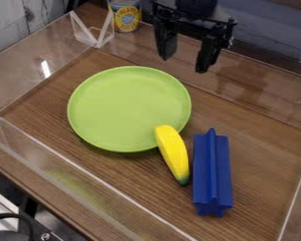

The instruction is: Put the blue object in the green plate

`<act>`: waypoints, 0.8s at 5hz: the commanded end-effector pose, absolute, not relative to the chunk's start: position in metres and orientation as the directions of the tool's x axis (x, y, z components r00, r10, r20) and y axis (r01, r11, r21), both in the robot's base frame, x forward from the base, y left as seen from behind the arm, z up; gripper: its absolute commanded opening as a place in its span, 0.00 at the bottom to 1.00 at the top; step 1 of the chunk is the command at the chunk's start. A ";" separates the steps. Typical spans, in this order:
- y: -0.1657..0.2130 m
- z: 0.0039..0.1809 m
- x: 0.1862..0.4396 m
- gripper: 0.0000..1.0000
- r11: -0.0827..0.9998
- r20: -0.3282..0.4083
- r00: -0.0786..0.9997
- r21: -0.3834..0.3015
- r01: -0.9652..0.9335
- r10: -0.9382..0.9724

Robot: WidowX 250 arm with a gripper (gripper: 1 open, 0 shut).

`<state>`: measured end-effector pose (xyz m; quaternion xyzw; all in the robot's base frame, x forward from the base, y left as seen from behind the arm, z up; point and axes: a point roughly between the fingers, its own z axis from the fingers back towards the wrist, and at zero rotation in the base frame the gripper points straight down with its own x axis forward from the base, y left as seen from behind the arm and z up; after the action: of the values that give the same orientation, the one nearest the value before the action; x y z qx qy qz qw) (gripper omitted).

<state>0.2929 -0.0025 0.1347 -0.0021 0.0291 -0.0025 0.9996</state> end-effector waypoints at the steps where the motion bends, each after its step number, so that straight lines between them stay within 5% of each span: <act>1: -0.007 0.126 0.283 1.00 1.000 -0.091 0.996 -0.011 -0.026 0.025; 4: -0.042 0.123 0.239 1.00 0.988 -0.090 0.986 -0.050 -0.148 0.143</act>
<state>0.2366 -0.0413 0.1132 -0.0231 0.0652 0.0737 0.9949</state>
